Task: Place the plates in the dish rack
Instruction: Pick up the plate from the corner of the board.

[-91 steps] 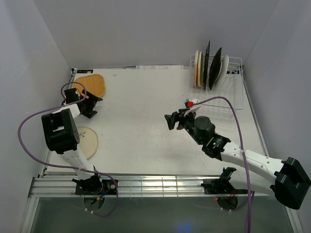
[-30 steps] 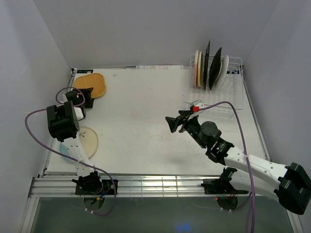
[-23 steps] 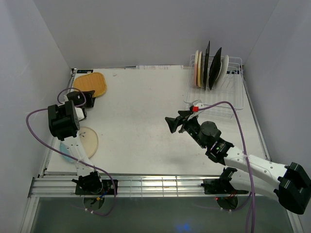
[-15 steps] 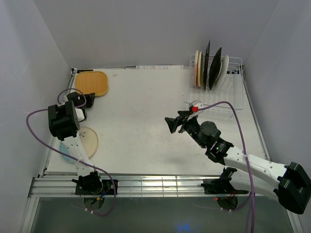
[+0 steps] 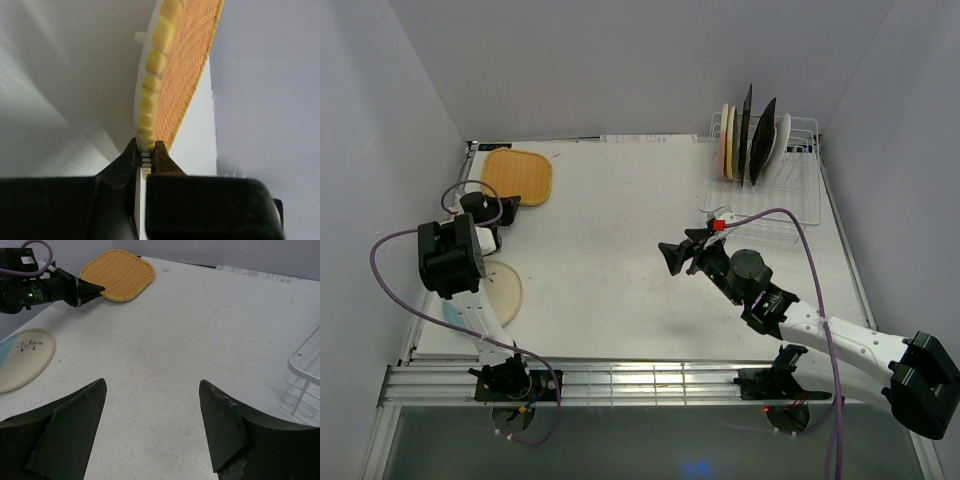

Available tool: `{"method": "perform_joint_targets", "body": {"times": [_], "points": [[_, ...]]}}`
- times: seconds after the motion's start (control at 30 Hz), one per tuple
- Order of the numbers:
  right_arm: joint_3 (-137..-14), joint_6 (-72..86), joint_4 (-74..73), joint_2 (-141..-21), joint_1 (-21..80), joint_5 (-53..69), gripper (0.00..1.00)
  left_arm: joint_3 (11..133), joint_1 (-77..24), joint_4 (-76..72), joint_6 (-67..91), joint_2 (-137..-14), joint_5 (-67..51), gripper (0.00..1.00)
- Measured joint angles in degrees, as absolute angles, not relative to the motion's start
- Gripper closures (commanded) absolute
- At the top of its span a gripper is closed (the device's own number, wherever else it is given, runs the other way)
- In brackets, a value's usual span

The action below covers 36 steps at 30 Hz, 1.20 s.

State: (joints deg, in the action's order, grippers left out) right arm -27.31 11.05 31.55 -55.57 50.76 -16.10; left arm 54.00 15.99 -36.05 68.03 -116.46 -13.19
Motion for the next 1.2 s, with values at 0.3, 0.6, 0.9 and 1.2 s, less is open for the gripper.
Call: {"method": "perform_joint_targets", "body": {"times": [0.3,0.6,0.9,1.2], "points": [[-27.33,9.8,31.46,-57.23,50.76,-15.73,0.19,48.27,13.72,-30.46,58.43,-104.53,-12.64,1.0],[-28.38,8.58,31.0,-60.12,50.76,-15.44,0.19,45.78,6.48,-25.17,48.12,-92.2,-7.49,1.0],[-29.32,6.39,31.07,-63.2,51.07,-13.21,0.19,44.77,3.16,-19.79,44.77,-85.8,-7.51,1.0],[-31.46,0.86,31.07,-66.43,55.33,-14.59,0.18,50.81,2.76,-3.09,44.4,-85.56,-14.24,1.0]]}}
